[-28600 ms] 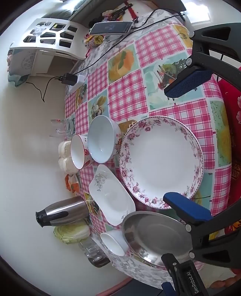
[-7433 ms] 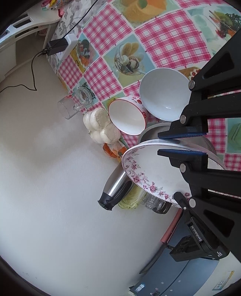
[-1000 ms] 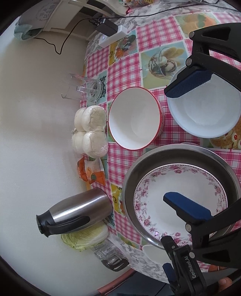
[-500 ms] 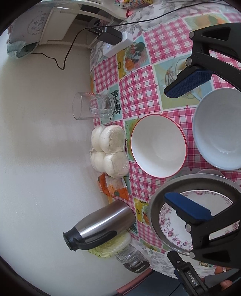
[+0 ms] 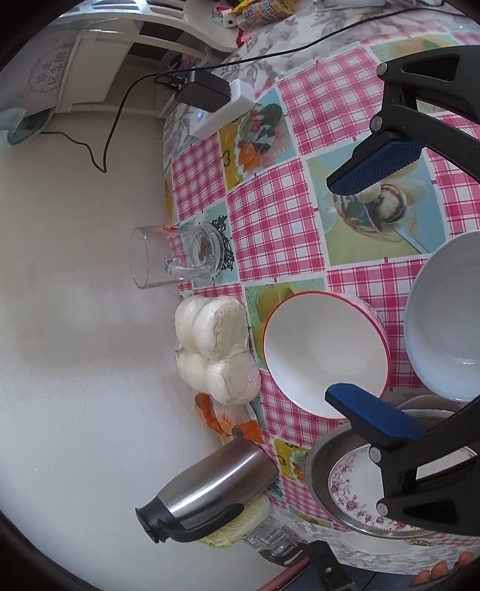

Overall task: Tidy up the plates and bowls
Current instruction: 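Move both grippers to the rim of the red-rimmed white bowl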

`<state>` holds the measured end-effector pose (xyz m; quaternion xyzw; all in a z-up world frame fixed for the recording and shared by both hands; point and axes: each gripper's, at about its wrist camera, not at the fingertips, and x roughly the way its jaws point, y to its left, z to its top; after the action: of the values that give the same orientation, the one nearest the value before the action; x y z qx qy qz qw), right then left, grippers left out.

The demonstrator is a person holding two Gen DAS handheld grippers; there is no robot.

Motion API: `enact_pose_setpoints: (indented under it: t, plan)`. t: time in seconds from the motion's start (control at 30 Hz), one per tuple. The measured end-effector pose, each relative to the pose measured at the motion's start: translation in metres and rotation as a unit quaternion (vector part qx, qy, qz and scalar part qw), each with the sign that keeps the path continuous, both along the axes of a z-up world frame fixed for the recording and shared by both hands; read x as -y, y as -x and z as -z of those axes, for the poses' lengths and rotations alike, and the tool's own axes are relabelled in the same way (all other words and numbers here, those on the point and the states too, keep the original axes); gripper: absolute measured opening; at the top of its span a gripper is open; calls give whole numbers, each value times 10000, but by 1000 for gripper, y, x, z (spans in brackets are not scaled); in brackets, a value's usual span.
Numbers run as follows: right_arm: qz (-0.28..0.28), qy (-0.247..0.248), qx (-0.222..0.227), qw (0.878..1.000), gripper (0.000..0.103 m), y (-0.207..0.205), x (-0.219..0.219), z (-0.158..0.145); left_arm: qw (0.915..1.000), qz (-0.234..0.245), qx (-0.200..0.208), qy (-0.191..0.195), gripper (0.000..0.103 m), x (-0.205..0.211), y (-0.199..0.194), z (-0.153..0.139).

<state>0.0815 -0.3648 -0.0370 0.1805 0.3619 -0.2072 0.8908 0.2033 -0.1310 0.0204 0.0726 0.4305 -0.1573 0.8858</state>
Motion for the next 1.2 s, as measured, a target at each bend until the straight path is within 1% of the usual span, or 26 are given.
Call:
enact_pose_setpoints:
  t: [0.07, 0.13, 0.23, 0.37, 0.5, 0.57, 0.63, 0.77, 0.83, 0.9, 0.97, 1.0, 1.03, 1.07, 1.1, 1.13, 1.17, 1.2]
  plan:
    - [53, -153, -12, 9999, 103, 0, 6, 5, 9997, 179, 25, -150, 102, 15, -3, -7]
    - [69, -251, -50, 9996, 103, -2, 10, 11, 9995, 235, -6, -227, 102, 28, -8, -12]
    - [95, -319, -195, 9993, 103, -7, 13, 19, 9994, 221, -108, -244, 102, 47, -18, -16]
    - [263, -534, -238, 9979, 103, -9, 20, 25, 9991, 248, -174, -296, 102, 73, -25, -15]
    - [199, -523, -255, 9981, 102, -14, 19, 27, 9986, 341, -335, -226, 102, 100, -27, -5]
    - [209, -565, -260, 9978, 99, -16, 19, 29, 9978, 430, -410, -285, 102, 113, -26, 2]
    - [197, -645, -258, 9974, 92, -17, 20, 32, 9966, 520, -490, -415, 102, 125, -23, 12]
    - [201, -783, -304, 9963, 87, -18, 22, 40, 9948, 608, -675, -466, 101, 138, -21, 29]
    - [275, -887, -328, 9951, 79, -16, 25, 43, 9939, 662, -715, -523, 96, 143, -20, 35]
    - [289, -1009, -305, 9940, 72, -15, 28, 46, 9927, 718, -767, -596, 89, 148, -19, 41]
    - [266, -1053, -287, 9937, 68, -15, 28, 46, 9910, 764, -875, -658, 77, 152, -19, 49]
    - [236, -1087, -258, 9935, 64, -15, 27, 46, 9903, 767, -929, -690, 71, 153, -20, 53]
    - [206, -1125, -230, 9932, 60, -16, 27, 46, 9896, 780, -980, -704, 69, 154, -20, 56]
    - [183, -1150, -211, 9930, 58, -16, 26, 46, 9890, 792, -1025, -716, 63, 155, -21, 60]
    - [156, -1168, -194, 9928, 54, -16, 25, 46, 9882, 795, -1083, -733, 56, 156, -21, 64]
    - [116, -1186, -172, 9927, 48, -17, 23, 46, 9875, 790, -1129, -759, 54, 156, -22, 67]
    - [73, -1188, -157, 9928, 46, -18, 21, 45, 9868, 771, -1176, -800, 48, 157, -23, 71]
    - [30, -1174, -121, 9930, 39, -19, 19, 44, 9863, 758, -1220, -816, 42, 157, -24, 74]
